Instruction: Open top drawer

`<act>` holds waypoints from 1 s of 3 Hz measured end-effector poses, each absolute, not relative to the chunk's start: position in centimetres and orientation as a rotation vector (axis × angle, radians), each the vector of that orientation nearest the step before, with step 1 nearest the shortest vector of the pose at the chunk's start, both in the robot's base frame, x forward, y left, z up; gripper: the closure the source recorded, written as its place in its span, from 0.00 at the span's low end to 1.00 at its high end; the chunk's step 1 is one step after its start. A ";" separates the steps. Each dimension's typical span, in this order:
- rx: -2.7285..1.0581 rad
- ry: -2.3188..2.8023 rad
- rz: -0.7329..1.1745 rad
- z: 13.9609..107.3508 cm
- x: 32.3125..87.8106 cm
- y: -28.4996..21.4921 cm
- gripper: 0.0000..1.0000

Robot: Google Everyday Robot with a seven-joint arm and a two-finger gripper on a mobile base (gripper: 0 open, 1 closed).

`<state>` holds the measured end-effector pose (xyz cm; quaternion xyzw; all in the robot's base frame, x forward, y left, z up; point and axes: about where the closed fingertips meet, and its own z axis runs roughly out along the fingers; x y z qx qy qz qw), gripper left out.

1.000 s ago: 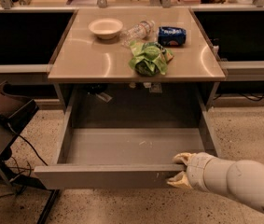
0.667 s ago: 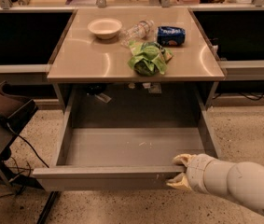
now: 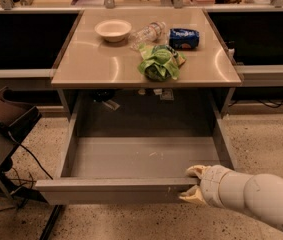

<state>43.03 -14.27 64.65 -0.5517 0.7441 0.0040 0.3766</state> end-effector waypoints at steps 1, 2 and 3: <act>-1.411 1.903 0.010 64.6 43.0 -14.3 0.59; -1.411 1.903 0.010 64.6 43.0 -14.3 0.34; -1.411 1.903 0.010 64.6 43.0 -14.3 0.11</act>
Offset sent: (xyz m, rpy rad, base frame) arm 0.0000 0.0000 0.0000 0.0000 0.0000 0.0000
